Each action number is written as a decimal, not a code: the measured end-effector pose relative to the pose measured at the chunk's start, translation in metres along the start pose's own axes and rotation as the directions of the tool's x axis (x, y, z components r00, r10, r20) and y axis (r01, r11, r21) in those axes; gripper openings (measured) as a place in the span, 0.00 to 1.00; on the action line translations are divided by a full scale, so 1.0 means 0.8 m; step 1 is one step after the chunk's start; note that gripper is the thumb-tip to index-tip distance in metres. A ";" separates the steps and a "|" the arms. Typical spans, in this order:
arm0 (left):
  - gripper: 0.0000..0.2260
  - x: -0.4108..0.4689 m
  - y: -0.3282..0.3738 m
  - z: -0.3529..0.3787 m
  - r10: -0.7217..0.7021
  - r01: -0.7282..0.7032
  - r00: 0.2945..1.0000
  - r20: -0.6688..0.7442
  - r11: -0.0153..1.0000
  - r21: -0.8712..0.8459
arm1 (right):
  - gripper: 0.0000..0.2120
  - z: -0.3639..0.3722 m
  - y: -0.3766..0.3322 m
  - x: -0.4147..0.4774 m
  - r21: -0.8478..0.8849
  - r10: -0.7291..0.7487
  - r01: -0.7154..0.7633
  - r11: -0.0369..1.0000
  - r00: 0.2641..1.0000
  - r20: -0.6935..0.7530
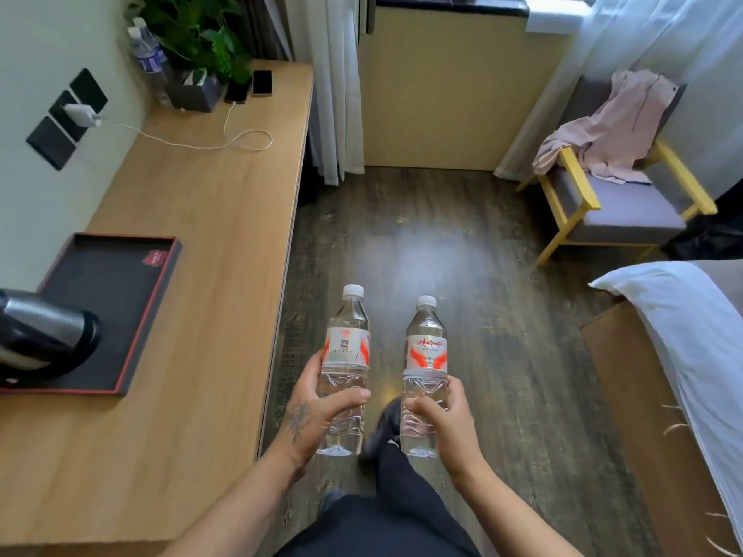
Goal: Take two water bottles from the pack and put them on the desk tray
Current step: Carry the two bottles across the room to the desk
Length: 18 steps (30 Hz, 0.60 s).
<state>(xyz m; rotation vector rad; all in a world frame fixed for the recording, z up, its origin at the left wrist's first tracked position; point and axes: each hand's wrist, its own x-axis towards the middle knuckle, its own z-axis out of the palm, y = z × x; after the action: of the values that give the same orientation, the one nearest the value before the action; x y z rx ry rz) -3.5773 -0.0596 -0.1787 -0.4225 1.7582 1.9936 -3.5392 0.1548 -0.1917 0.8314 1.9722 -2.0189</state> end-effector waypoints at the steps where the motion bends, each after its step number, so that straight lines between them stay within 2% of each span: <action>1: 0.36 0.020 0.007 0.001 0.000 0.000 1.000 -0.008 1.000 -0.002 | 0.33 0.001 -0.009 0.023 0.004 0.003 -0.003 1.000 1.000 0.016; 3: 0.37 0.061 0.024 0.005 0.005 -0.005 1.000 -0.023 1.000 0.001 | 0.31 0.002 -0.028 0.069 0.007 0.007 -0.008 1.000 0.999 0.049; 6: 0.39 0.121 0.053 0.017 -0.007 0.007 0.996 -0.087 1.000 -0.007 | 0.36 0.002 -0.062 0.135 0.003 0.008 -0.008 1.000 0.996 0.087; 10: 0.36 0.187 0.088 0.031 -0.040 0.037 0.989 -0.144 0.999 -0.023 | 0.36 0.000 -0.097 0.208 -0.020 0.023 -0.021 1.000 0.991 0.132; 18: 0.38 0.285 0.151 0.063 -0.034 0.020 0.987 -0.155 0.996 -0.086 | 0.35 0.001 -0.171 0.307 -0.033 0.031 -0.026 0.999 0.985 0.171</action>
<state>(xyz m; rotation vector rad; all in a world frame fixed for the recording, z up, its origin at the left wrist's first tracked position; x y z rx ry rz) -3.8309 0.0083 -0.1841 -0.6436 1.7540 2.0702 -3.8113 0.2253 -0.2021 0.6511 1.8813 -1.9673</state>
